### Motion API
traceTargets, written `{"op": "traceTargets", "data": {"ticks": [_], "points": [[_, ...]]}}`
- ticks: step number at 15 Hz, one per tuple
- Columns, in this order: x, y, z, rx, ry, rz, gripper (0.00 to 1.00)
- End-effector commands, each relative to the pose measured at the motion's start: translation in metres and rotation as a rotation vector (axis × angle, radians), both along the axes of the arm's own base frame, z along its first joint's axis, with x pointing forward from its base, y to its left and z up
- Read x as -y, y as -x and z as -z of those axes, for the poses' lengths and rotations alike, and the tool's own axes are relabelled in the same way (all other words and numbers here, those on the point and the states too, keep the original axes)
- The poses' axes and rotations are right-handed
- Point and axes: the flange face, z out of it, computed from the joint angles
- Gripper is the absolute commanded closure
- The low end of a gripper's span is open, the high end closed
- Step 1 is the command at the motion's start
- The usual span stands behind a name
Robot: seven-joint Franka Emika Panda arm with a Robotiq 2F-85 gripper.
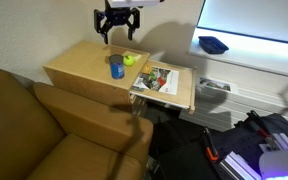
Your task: Pick up the blue can from the cabinet and put it in the black bowl by the window.
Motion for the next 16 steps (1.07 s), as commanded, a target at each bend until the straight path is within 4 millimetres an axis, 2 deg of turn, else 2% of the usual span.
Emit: {"op": "traceTargets", "data": {"ticks": [1, 4, 6, 7, 8, 10, 12, 16], "points": [[0.010, -0.039, 0.050, 0.049, -0.057, 0.134, 0.00], [0.007, -0.058, 0.077, 0.049, -0.156, 0.227, 0.00], [0.004, -0.068, 0.094, 0.070, -0.151, 0.282, 0.00], [0.002, -0.070, 0.095, 0.082, -0.151, 0.296, 0.00], [0.011, -0.061, 0.092, 0.057, -0.141, 0.261, 0.00], [0.009, -0.062, 0.098, 0.057, -0.138, 0.264, 0.00], [0.008, -0.063, 0.095, 0.054, -0.120, 0.247, 0.00], [-0.007, -0.084, 0.071, 0.026, -0.121, 0.273, 0.00]]}}
